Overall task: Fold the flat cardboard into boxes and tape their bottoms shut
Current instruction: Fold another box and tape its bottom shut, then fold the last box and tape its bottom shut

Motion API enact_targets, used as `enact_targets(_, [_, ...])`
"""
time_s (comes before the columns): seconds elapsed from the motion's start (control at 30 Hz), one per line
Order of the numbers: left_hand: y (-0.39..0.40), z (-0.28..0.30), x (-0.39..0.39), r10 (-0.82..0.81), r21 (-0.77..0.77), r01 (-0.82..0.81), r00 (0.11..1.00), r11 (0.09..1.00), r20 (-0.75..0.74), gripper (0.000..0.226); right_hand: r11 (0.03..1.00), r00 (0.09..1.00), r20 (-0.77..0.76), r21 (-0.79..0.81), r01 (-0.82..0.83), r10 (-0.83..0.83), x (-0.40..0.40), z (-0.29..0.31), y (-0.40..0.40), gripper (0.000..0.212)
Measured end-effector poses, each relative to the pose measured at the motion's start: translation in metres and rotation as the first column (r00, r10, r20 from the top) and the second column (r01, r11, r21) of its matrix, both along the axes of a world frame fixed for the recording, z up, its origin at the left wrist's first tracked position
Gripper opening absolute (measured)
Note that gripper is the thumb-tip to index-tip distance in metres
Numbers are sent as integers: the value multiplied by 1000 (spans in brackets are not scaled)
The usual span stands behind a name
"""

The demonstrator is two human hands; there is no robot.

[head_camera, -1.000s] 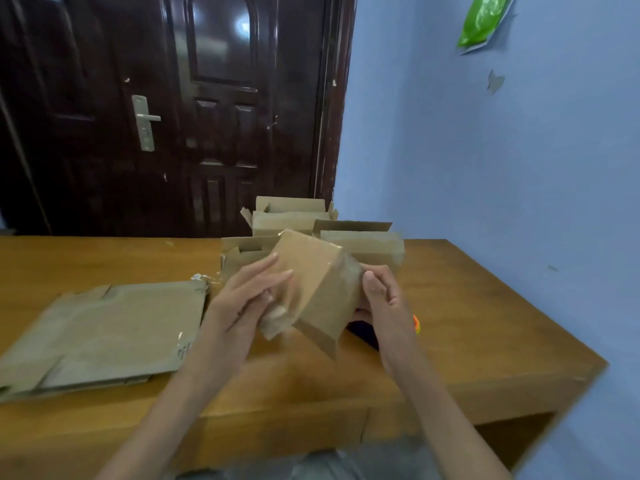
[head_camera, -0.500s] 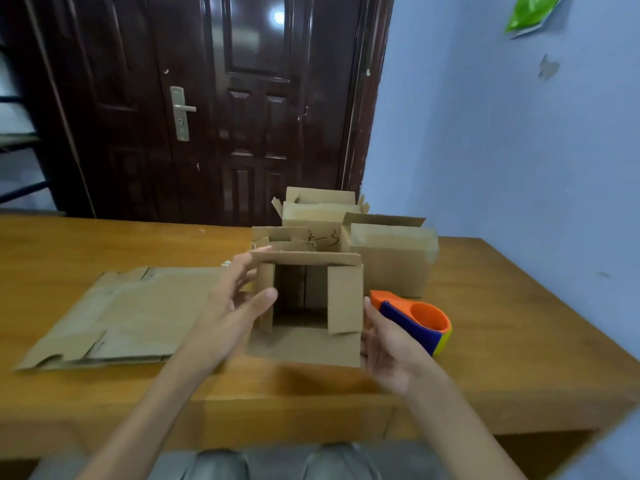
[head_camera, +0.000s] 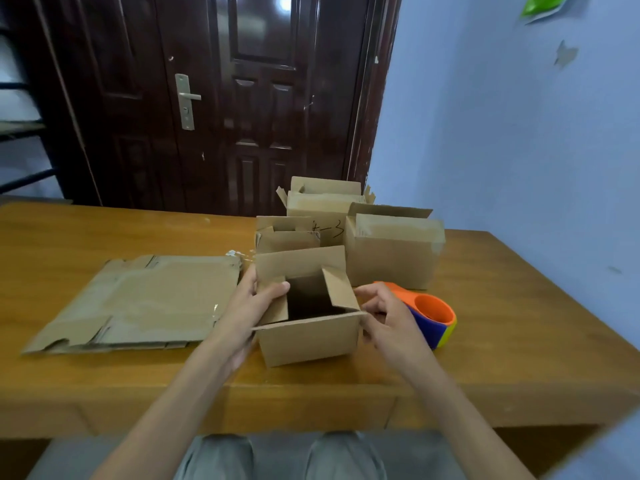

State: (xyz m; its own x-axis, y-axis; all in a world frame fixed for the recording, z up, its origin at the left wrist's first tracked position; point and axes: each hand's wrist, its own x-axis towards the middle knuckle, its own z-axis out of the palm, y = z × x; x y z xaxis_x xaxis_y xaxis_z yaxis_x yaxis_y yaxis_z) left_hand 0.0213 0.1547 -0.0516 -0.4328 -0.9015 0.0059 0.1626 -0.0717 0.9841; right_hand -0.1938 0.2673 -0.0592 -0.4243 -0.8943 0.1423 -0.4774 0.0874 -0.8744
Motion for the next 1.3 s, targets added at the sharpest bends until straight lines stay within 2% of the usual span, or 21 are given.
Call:
enact_targets(0.13, [-6,-5,-12,34,-71,-20,982,997,188,56,993,992,117,108,42,-54,-5,8,-8,14])
enact_targets(0.2, [-9,-5,-17,12,-95,14,963,995,268,81,972,989,124,229,47,-77,-10,21,-15,31])
enact_targets(0.27, [-15,3,-19,-30,-70,58,934,996,357,105,942,1000,0,334,-13,14,-14,38,-19,52])
enact_targets(0.33, [-22,6,-20,-72,-48,105,891,993,449,95,897,976,-153,437,-72,153,-15,56,-19,64])
enact_targets(0.4, [-23,5,-18,-110,-17,135,869,991,483,81,844,943,-227,528,-91,244,-16,71,-23,65])
enact_targets(0.5, [-28,9,-25,-87,-18,104,906,994,415,60,804,924,-255,589,-85,285,-13,78,-34,60])
enact_targets(0.57, [-28,3,-13,-125,-33,141,948,990,293,53,816,944,-207,570,-97,256,-11,76,-38,54])
enact_targets(0.6, [-28,0,-9,-121,-17,127,972,992,204,50,833,960,-162,543,-105,227,-12,75,-37,51])
enact_targets(0.67, [-18,2,-8,-100,-21,105,983,994,154,44,864,984,-40,486,-132,173,-15,77,-29,47])
enact_targets(0.7, [-9,3,-10,-72,37,68,991,997,111,41,871,987,35,465,-157,159,-19,76,-24,48])
enact_targets(0.73, [-1,5,-10,-27,102,24,999,994,27,42,877,983,106,444,-184,152,-23,74,-19,47])
enact_targets(0.8, [1,-7,-2,17,124,3,988,992,-153,46,892,969,217,405,-201,120,-28,64,-9,41])
enact_targets(0.97, [-14,-32,8,40,113,-9,960,994,-277,45,951,923,383,275,-139,24,-28,26,-4,33])
enact_targets(1.1, [-13,-44,18,53,70,-35,961,997,-270,32,982,919,394,173,-80,6,-28,13,-4,26])
enact_targets(1.23, [-5,-50,16,141,49,-132,947,990,-289,43,995,934,345,61,74,-91,-18,1,-7,31])
enact_targets(1.27, [-4,-49,15,160,38,-156,947,987,-278,45,991,947,292,24,133,-135,-17,-3,-8,35])
enact_targets(1.3, [-3,-47,14,177,17,-179,949,984,-261,44,981,969,163,-25,191,-185,-17,-5,-10,38])
